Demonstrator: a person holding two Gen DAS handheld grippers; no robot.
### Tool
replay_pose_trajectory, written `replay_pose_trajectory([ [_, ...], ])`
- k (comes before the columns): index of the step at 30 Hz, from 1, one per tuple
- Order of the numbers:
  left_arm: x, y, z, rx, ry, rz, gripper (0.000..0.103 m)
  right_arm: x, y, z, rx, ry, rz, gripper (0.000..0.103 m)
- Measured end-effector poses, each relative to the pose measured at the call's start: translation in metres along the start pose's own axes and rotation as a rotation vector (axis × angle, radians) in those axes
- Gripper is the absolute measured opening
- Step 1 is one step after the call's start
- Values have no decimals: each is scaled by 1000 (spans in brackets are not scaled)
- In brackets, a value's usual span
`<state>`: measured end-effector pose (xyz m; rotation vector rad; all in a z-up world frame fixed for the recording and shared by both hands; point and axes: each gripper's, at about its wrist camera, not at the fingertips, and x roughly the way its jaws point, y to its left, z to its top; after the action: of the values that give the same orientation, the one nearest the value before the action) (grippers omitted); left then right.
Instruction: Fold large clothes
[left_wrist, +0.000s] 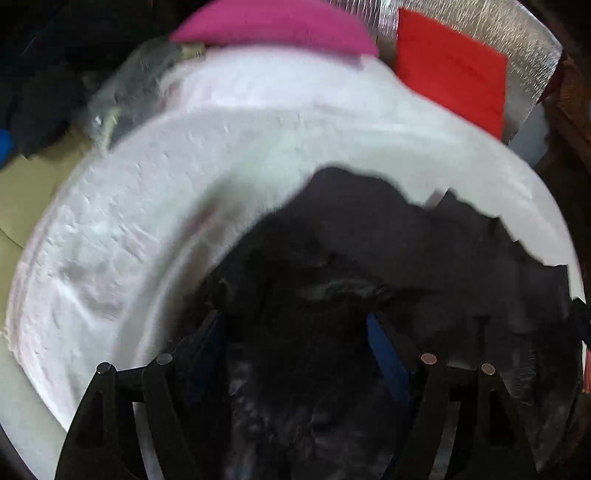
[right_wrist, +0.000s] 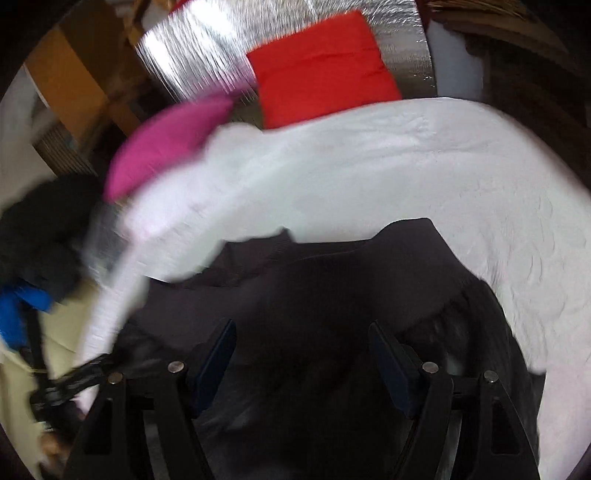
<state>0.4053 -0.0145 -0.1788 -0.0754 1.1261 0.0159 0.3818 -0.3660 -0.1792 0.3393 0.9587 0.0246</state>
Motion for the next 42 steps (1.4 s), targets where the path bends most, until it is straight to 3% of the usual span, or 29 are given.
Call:
replay_pose_trajectory([
  [3, 15, -2, 0, 29, -5, 11, 74, 31, 0, -2, -44, 76, -86, 78],
  [5, 18, -8, 0, 58, -37, 35, 56, 40, -1, -7, -63, 85, -106, 75],
  [7, 19, -11, 2, 63, -64, 40, 45, 40, -1, -7, -77, 64, -118, 48],
  [8, 20, -11, 3, 60, -79, 42, 40, 35, -3, -7, -86, 42, -116, 21],
  [9, 21, -11, 5, 50, -95, 48, 37, 31, -4, -4, -85, 16, -106, 17],
  [13, 29, -16, 16, 54, -140, 72, 30, 35, -3, 3, -74, -16, -115, 13],
  [16, 37, -23, 17, 72, -156, 100, 30, 51, -12, 7, -38, -21, -109, 12],
  [19, 33, -26, 16, 82, -162, 106, 30, 52, -21, 9, 28, -42, -52, 12],
  [22, 21, -19, 17, 55, -135, 54, 30, 39, -26, 11, 69, -43, 37, 16],
  [23, 17, -16, 17, 48, -126, 34, 35, 31, -31, 12, 97, -34, 87, 16],
  [24, 12, -13, 16, 42, -112, 3, 40, 23, -36, 13, 126, -24, 132, 16],
  [26, 2, -3, 15, 23, -96, -55, 66, 4, -49, 13, 184, -16, 224, 20],
  [28, -9, 6, 13, 27, -95, -95, 68, -15, -61, 10, 212, -29, 272, 37],
  [29, -14, 11, 13, 33, -91, -100, 68, -27, -70, 7, 223, -38, 274, 71],
  [30, -21, 13, 9, 35, -92, -106, 68, -37, -78, 3, 235, -52, 263, 97],
  [34, -37, 39, 6, 21, -113, -120, 71, -76, -109, -15, 250, -144, 207, 98],
  [38, -33, 81, 12, -54, -87, -140, 72, -86, -145, -32, 302, -99, 132, 97],
  [42, -17, 106, 10, -93, 4, -208, 72, -73, -162, -43, 349, -33, 176, 90],
])
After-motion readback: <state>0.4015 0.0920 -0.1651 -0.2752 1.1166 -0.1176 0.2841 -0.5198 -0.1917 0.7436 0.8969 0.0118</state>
